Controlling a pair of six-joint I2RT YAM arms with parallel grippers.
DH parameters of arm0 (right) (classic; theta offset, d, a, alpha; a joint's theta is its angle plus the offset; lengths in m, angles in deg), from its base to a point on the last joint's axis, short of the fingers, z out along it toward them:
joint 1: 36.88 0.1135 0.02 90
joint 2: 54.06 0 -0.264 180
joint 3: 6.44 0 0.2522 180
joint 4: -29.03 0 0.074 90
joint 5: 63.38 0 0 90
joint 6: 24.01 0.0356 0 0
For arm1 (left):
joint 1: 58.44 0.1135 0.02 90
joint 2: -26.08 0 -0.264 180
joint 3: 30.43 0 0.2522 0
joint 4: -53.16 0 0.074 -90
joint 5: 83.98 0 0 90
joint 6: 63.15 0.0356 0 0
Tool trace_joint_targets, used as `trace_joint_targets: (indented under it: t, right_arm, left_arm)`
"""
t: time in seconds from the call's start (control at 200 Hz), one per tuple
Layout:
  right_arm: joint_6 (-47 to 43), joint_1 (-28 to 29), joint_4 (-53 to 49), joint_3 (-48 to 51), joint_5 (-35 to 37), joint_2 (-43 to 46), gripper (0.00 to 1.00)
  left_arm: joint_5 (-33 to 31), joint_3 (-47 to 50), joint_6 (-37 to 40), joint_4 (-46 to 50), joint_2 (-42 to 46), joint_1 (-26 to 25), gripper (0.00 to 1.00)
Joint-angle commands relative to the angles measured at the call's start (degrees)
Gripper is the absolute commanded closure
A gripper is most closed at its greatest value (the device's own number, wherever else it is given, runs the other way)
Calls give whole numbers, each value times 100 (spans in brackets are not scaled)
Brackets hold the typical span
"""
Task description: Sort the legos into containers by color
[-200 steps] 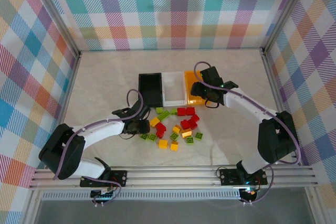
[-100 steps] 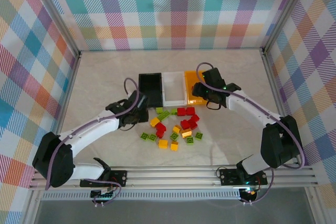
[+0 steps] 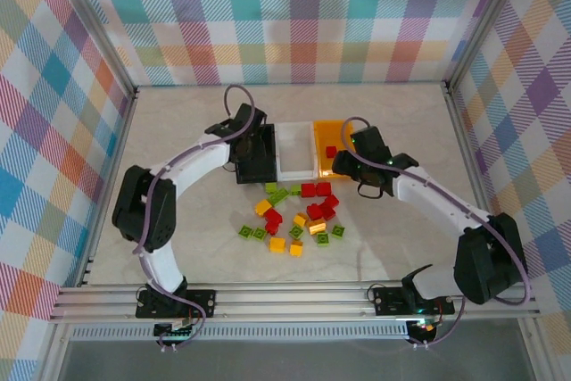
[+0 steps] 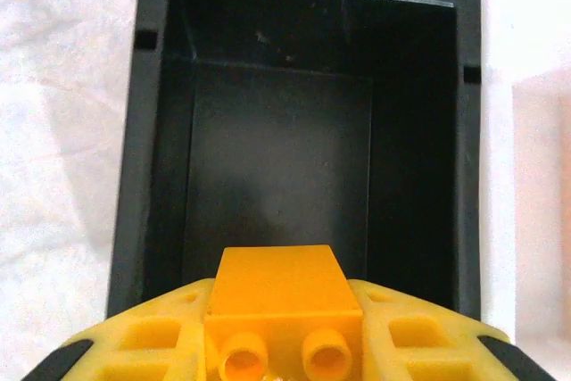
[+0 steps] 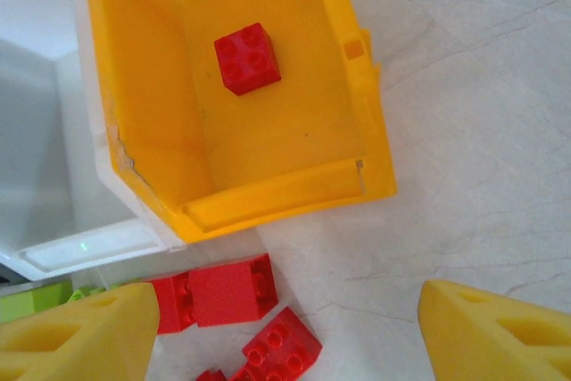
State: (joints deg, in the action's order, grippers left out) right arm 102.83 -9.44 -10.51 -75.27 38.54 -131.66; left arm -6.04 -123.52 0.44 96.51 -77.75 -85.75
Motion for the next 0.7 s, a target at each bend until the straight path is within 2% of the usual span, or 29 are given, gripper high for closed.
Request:
trace_joint_targets:
  t: [0.0, 0.08, 0.19, 0.345, 0.505, 0.66, 0.675, 0.695]
  right_arm:
    - [44, 30, -81, 241, -220, 272, 23]
    - [-12, 32, -43, 389, -495, 366, 22]
    - [-48, 37, -24, 553, -794, 382, 22]
    - [-170, 57, 283, 777, -1363, 343, 21]
    - [-264, 189, 418, 723, -1399, 42, 19]
    - [-442, 296, 631, 448, -1347, -511, 21]
    - [-467, 304, 627, 412, -1328, -575, 22]
    - [-496, 314, 630, 352, -1293, -671, 22]
  left_arm:
    - [-182, -452, 148, 297, -254, 89, 72]
    - [-168, -642, 170, 402, -458, 124, 69]
    - [-150, -806, 211, 500, -644, 130, 60]
    - [-63, -959, 196, 572, -568, 129, 41]
    - [375, -905, 38, 444, 123, 117, 29]
    - [902, -336, -127, 153, 1083, -53, 21]
    - [951, -257, -139, 128, 1171, -75, 19]
    - [1012, -150, -164, 110, 1286, -111, 11]
